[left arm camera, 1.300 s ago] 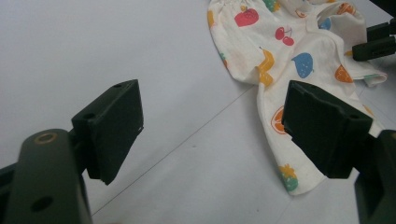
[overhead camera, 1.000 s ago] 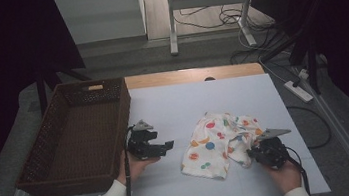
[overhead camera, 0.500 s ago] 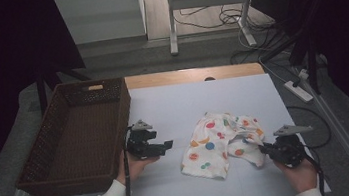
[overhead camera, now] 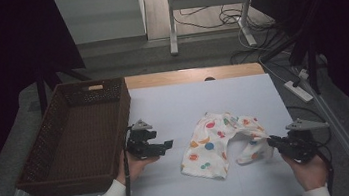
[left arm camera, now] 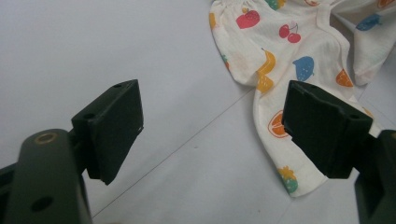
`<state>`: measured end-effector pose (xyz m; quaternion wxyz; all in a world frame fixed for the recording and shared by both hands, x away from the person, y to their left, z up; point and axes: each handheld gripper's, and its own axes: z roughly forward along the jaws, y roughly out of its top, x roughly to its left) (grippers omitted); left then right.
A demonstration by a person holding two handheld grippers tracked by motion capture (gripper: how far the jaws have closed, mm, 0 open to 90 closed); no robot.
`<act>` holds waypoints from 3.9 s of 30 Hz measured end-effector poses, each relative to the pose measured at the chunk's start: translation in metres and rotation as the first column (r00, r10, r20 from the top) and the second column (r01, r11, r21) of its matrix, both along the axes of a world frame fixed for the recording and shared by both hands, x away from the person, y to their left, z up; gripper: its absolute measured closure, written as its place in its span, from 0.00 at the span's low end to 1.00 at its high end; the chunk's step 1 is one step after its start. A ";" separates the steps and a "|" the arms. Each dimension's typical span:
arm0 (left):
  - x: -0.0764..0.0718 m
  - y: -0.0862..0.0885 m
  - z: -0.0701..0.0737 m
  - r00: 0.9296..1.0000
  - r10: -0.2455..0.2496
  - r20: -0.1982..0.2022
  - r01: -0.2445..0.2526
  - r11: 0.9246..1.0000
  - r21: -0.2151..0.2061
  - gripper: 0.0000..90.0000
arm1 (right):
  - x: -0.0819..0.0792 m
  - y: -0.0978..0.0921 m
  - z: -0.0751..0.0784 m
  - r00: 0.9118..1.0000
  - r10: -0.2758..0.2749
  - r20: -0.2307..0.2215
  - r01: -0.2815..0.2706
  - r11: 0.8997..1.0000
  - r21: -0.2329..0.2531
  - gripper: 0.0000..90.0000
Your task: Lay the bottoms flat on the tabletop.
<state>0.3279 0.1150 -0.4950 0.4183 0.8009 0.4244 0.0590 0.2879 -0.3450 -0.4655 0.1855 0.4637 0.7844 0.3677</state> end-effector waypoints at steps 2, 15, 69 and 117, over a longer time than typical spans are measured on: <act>0.000 0.000 0.000 1.000 -0.001 -0.001 0.001 1.000 0.002 0.22 | 0.000 0.006 0.000 1.000 0.018 0.001 -0.018 1.000 0.005 0.90; 0.000 -0.001 -0.001 1.000 -0.002 -0.003 0.002 1.000 0.003 0.22 | 0.004 0.036 -0.006 0.993 0.114 -0.005 -0.114 0.993 0.032 0.88; 0.001 -0.001 -0.004 1.000 -0.002 -0.008 0.002 1.000 0.010 0.22 | 0.012 0.067 -0.011 0.972 0.233 0.009 -0.233 0.964 0.128 0.55; 0.001 -0.001 -0.003 1.000 -0.001 -0.005 0.001 1.000 0.015 0.21 | 0.014 0.033 -0.028 0.990 0.137 -0.042 -0.141 0.984 -0.106 0.96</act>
